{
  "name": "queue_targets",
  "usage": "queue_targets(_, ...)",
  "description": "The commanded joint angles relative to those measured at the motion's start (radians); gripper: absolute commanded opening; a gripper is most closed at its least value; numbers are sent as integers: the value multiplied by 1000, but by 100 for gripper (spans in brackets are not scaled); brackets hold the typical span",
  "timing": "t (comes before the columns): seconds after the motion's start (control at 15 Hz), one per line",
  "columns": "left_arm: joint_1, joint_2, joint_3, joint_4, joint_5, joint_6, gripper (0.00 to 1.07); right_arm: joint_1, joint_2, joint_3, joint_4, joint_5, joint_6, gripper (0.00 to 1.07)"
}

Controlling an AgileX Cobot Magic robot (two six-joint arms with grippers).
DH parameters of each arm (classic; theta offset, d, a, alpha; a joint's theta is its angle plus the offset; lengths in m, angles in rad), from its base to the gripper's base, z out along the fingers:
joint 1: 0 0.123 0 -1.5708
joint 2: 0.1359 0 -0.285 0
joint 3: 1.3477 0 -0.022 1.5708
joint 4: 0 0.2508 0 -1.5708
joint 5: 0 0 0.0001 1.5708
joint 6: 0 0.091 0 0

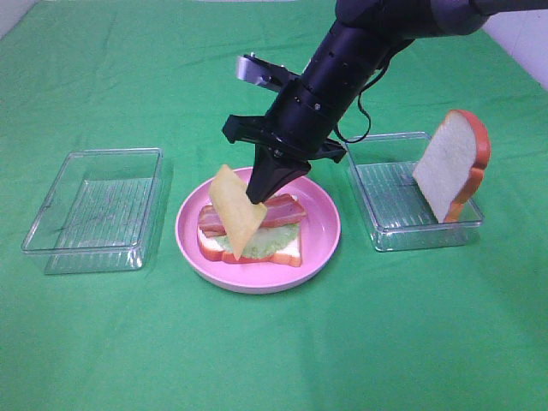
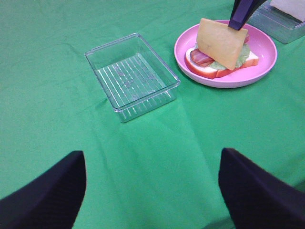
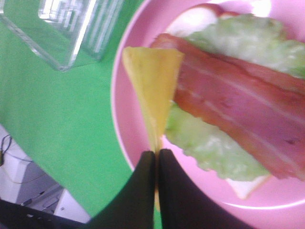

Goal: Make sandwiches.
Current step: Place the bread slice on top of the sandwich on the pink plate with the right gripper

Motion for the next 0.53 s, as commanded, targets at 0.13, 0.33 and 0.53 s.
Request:
queue_targets(0.13, -2, -6, 1, -6, 0, -4, 74, -2, 2, 3, -145, -46, 109, 0)
queue_targets(0.33, -2, -6, 1, -6, 0, -4, 74, -2, -7, 2, -259, -86, 236, 24)
queue_targets(0.53, -2, -6, 1, -6, 0, -4, 74, -2, -32, 2, -359, -106, 306, 58)
